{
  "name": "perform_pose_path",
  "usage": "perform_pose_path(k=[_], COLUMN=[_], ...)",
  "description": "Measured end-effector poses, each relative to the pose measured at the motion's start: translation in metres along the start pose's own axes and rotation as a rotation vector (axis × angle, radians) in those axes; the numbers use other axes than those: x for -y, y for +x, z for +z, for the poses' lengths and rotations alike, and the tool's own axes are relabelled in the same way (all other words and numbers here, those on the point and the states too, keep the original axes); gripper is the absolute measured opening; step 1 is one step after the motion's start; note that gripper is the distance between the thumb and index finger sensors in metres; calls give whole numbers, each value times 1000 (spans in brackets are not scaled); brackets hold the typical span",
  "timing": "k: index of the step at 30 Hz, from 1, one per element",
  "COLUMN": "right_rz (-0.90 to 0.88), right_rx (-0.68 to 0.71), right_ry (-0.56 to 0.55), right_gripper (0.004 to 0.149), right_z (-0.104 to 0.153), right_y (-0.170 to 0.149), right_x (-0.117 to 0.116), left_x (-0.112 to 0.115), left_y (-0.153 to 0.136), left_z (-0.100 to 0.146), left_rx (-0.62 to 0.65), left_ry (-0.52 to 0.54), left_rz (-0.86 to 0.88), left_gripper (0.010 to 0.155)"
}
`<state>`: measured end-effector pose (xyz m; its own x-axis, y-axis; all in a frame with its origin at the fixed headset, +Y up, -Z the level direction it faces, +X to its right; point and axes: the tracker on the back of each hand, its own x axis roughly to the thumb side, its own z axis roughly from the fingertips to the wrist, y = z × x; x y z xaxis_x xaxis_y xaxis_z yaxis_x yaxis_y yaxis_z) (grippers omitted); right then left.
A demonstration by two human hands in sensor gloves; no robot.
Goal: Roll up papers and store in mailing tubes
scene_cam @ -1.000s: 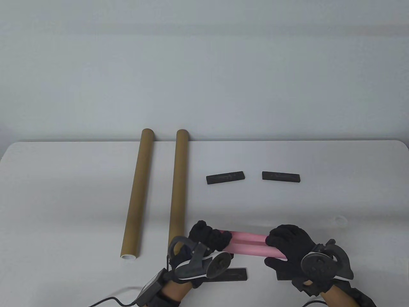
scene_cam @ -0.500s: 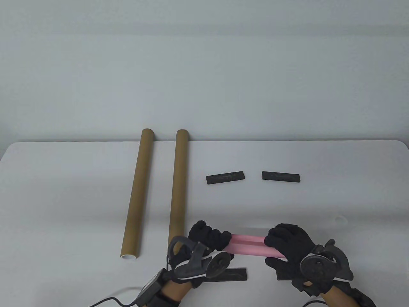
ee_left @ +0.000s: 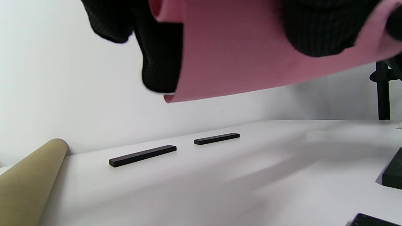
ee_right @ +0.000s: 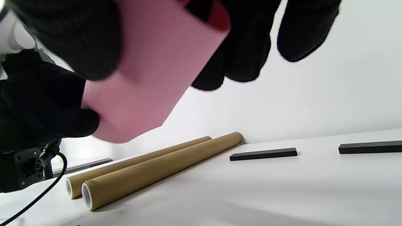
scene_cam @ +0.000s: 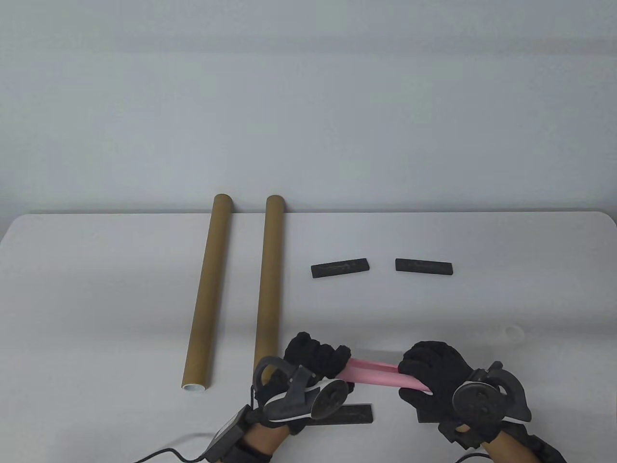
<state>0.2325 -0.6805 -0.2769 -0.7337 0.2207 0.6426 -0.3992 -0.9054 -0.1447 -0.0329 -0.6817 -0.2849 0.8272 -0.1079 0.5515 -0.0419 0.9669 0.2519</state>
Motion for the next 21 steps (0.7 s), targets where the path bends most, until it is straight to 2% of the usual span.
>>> perform_pose_path(k=[3,7,11,15,17,21], right_rz=[-46,6,31,-37,-60,58], right_rx=[-12,-2,15,14,8,30], right_ry=[3,-16,-4,17,12,-2], right_gripper=[56,66,54,52,54,69], right_z=[0,1,0,-1,-1,1], right_y=[-3,-1,3,-1,-1,3], right_x=[0,2,1,1,1,2], left_x=[-5,-2,0,-1,1,1], left_y=[1,0,0,3,4,1], left_z=[1,-1,0,0,-1,-2], left_rx=[7,11,7,59,59,36], left_ry=[39,0,-12,-5,-27,-33], left_rz=[-21,14,12,6,14,38], left_gripper=[69,68,69,66,65,64])
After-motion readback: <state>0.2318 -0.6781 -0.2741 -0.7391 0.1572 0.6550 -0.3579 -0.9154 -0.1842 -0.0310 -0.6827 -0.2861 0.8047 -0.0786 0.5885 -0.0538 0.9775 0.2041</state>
